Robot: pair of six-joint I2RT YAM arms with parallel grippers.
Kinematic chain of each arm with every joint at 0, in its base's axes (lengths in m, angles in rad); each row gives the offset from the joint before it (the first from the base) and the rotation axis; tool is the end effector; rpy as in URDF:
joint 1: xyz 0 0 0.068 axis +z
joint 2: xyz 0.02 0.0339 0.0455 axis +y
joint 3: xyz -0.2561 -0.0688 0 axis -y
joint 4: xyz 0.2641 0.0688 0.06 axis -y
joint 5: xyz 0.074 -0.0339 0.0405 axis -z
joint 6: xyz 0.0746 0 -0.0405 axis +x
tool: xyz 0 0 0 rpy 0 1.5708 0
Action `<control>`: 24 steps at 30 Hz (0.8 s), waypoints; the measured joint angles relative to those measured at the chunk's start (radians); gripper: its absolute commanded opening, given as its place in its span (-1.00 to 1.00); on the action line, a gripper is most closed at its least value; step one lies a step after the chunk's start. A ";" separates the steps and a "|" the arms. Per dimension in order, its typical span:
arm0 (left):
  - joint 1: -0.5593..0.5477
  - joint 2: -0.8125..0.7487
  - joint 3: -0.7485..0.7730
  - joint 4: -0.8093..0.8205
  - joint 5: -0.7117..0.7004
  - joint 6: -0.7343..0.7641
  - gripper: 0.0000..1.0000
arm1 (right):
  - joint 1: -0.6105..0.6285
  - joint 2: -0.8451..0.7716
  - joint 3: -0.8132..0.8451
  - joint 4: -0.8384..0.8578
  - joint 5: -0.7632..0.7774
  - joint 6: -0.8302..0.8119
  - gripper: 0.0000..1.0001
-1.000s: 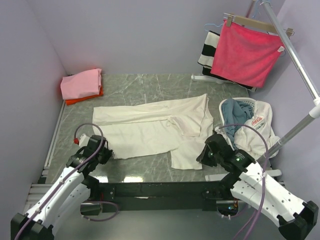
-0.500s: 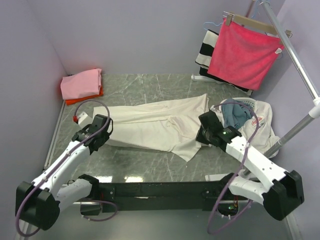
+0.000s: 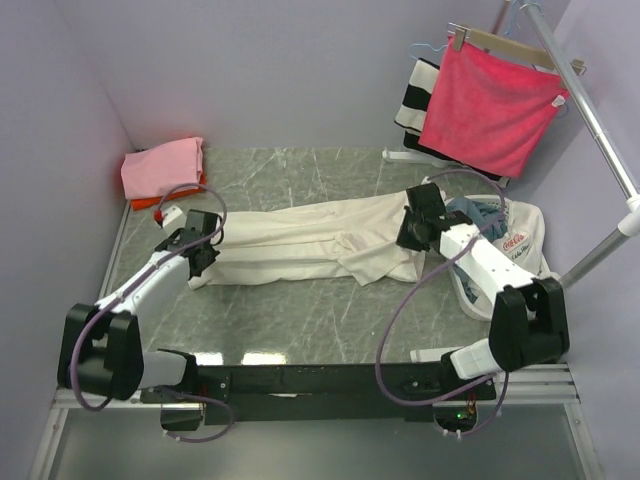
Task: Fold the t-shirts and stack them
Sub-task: Fold the tshirt
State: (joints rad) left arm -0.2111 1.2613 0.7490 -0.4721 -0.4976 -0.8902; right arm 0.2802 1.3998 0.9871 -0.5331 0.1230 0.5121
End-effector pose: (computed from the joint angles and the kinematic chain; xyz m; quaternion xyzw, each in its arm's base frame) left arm 0.2801 -0.0236 0.1640 -0.3761 0.8512 0.0543 0.3621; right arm 0.3187 0.0822 0.1948 0.1286 0.9412 0.0645 0.3057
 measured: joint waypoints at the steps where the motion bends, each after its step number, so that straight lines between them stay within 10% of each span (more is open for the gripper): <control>1: 0.003 0.024 0.006 0.018 0.003 0.011 -0.98 | -0.009 0.026 0.014 0.006 -0.010 -0.011 -1.00; 9: 0.012 0.250 0.076 0.130 0.013 0.083 -0.98 | -0.051 0.275 0.195 0.021 -0.062 -0.070 -1.00; 16: 0.016 0.408 0.176 0.124 -0.036 0.185 0.99 | -0.076 0.457 0.357 0.021 -0.077 -0.084 -0.12; 24: 0.018 0.416 0.244 0.064 -0.138 0.248 0.99 | -0.088 0.406 0.388 0.030 -0.037 -0.091 0.17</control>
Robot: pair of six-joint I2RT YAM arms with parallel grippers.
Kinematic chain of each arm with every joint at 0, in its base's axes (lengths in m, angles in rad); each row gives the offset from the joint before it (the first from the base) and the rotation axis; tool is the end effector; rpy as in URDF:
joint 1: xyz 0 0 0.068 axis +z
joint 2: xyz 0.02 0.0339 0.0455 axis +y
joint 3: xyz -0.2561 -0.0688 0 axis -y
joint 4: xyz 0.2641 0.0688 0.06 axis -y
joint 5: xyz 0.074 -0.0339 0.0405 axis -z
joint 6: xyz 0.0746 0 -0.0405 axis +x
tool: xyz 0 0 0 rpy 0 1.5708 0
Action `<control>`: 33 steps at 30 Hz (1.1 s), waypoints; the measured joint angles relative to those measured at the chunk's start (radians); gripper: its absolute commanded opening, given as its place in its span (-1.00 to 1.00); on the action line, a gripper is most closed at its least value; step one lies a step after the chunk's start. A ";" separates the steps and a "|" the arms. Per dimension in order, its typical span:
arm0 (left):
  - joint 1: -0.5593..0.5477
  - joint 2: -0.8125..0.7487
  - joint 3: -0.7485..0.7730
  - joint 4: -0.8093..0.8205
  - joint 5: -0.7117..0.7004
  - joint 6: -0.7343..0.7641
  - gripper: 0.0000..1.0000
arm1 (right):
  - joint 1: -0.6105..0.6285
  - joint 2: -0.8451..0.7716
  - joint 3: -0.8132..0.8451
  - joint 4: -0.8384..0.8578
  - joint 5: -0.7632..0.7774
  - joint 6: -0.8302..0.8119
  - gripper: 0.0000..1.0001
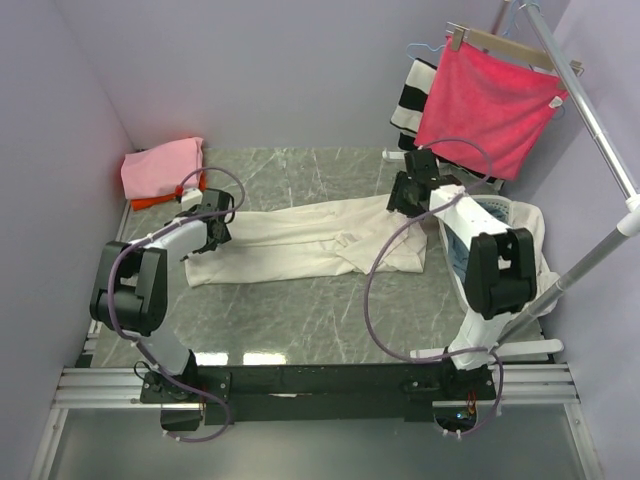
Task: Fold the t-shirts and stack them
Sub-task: Fold the tshirt
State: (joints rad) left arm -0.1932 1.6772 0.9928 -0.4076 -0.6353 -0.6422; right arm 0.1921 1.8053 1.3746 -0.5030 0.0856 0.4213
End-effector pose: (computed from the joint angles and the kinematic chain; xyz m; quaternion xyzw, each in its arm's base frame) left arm 0.3535 -0.0240 0.1287 -0.2777 0.8832 0.1860 0.3290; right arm 0.4260 0.0764 0.1876 0.1218 0.9411 0.0557 0.3106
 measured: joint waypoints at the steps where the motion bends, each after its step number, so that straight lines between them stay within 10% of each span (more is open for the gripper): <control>1: 0.000 -0.008 0.000 -0.007 0.000 0.003 0.99 | 0.000 -0.031 -0.014 -0.003 -0.012 0.001 0.17; 16: -0.022 -0.160 -0.050 -0.001 0.115 0.022 0.99 | 0.027 -0.266 -0.479 0.093 -0.396 0.142 0.10; 33: -0.022 -0.182 -0.069 0.029 0.179 0.026 0.99 | 0.046 -0.218 -0.509 0.199 -0.427 0.188 0.04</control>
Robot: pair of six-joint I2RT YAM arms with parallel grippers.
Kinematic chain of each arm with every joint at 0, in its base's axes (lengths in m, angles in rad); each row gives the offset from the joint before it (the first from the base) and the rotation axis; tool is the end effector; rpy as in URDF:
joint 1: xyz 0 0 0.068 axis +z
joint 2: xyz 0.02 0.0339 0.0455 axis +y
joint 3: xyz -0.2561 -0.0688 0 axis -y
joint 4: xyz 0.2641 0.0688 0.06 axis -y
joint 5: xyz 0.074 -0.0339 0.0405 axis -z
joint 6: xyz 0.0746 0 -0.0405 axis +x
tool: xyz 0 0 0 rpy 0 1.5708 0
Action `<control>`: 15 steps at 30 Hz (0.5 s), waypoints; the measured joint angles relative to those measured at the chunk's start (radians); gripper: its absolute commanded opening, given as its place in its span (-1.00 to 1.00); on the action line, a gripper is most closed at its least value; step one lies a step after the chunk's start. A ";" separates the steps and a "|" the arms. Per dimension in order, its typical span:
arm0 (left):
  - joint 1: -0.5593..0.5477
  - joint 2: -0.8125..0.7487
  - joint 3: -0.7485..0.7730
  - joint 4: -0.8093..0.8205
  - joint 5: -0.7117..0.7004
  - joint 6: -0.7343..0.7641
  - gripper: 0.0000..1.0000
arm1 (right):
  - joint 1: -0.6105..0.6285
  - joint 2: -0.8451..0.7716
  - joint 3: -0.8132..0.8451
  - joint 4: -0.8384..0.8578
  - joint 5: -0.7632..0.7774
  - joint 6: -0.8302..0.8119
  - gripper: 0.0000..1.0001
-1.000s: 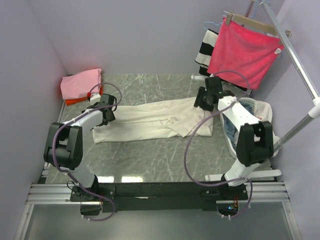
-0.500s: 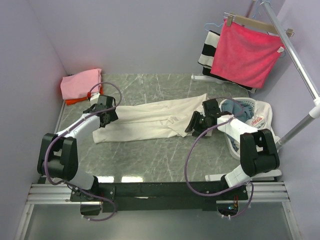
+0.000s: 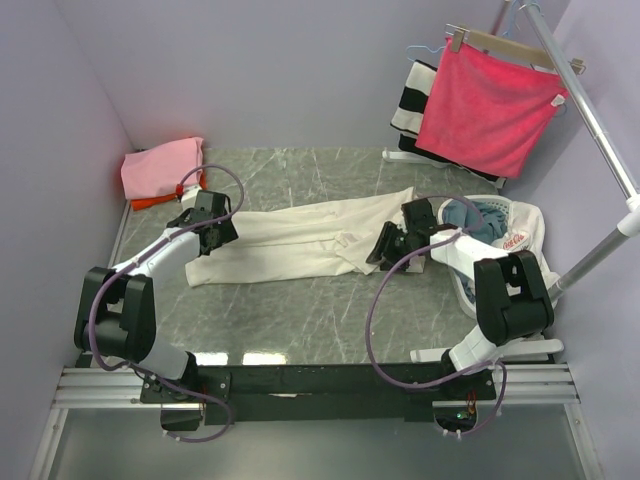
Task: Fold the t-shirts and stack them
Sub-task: Fold the tshirt
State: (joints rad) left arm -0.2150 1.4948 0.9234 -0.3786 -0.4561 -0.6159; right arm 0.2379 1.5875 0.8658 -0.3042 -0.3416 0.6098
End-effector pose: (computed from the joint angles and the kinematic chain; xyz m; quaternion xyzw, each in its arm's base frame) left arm 0.3364 -0.0398 0.1618 -0.2524 0.8952 0.0769 0.3591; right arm 0.3216 0.1037 0.1167 0.1305 0.9412 0.2583 0.1744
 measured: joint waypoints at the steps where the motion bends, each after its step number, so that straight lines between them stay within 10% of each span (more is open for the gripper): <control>1: 0.000 0.001 0.000 0.000 0.000 0.002 0.99 | 0.000 0.006 0.000 0.002 0.000 0.000 0.01; 11: 0.000 0.008 0.000 0.000 0.000 0.003 0.99 | 0.000 0.018 0.012 0.019 0.000 0.000 -0.94; 15: 0.000 0.017 0.001 0.000 0.000 0.003 0.99 | 0.000 0.018 0.055 0.014 0.001 -0.008 -1.00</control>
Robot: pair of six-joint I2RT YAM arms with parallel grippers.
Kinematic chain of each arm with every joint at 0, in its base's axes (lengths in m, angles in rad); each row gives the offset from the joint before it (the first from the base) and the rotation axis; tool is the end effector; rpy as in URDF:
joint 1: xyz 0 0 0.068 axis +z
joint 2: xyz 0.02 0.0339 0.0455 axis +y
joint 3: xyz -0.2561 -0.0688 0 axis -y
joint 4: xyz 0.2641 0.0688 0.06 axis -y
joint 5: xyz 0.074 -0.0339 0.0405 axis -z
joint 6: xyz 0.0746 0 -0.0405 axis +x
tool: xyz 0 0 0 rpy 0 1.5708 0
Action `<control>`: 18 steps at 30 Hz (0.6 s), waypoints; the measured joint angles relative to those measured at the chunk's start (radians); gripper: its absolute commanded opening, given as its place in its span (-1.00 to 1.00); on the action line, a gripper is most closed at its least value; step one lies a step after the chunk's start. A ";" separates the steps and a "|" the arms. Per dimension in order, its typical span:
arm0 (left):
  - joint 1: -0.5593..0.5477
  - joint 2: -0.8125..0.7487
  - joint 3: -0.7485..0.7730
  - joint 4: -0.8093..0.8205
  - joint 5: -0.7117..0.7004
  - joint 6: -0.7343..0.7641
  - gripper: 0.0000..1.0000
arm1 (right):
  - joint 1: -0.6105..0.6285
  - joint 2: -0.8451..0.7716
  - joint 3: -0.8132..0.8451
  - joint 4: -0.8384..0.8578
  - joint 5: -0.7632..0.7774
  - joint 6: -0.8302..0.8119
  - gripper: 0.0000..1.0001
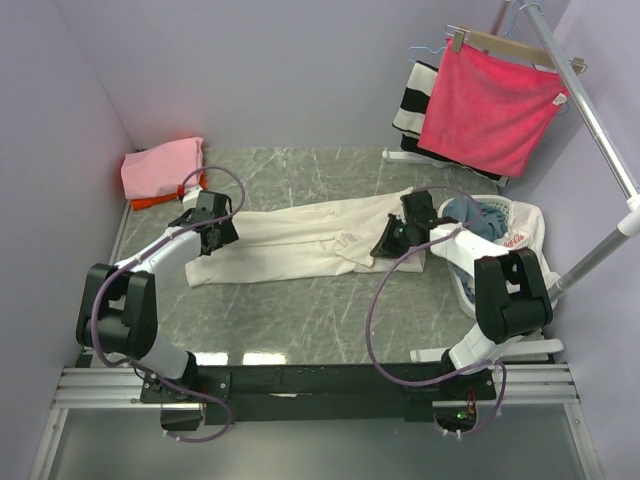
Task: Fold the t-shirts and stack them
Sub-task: Fold the tshirt
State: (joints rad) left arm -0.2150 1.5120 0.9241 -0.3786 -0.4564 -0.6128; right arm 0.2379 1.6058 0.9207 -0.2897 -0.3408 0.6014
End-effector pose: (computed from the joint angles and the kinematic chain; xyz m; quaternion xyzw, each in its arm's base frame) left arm 0.3373 -0.0400 0.1566 -0.2497 0.8983 0.0812 0.3522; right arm 0.3366 0.1073 0.1294 0.1213 0.9356 0.2659 0.1982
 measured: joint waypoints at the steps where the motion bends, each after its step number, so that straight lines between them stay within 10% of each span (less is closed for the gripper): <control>1: 0.000 0.006 0.000 0.000 0.000 0.000 0.99 | 0.000 0.000 0.016 -0.003 0.000 -0.002 -1.00; 11: 0.000 0.059 0.006 0.000 0.022 0.004 0.99 | 0.002 0.122 0.305 -0.044 -0.010 -0.034 -0.95; 13: 0.000 0.070 0.010 0.001 0.034 0.004 0.99 | 0.006 0.192 0.371 -0.051 -0.018 -0.037 -0.31; 18: 0.000 0.092 0.015 0.000 0.049 0.004 0.99 | 0.008 0.373 0.532 -0.100 -0.016 -0.053 -0.01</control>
State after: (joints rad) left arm -0.2150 1.6043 0.9390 -0.3786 -0.4072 -0.6090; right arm 0.2462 1.9793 1.4525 -0.3897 -0.3573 0.5488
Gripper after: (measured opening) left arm 0.995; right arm 0.455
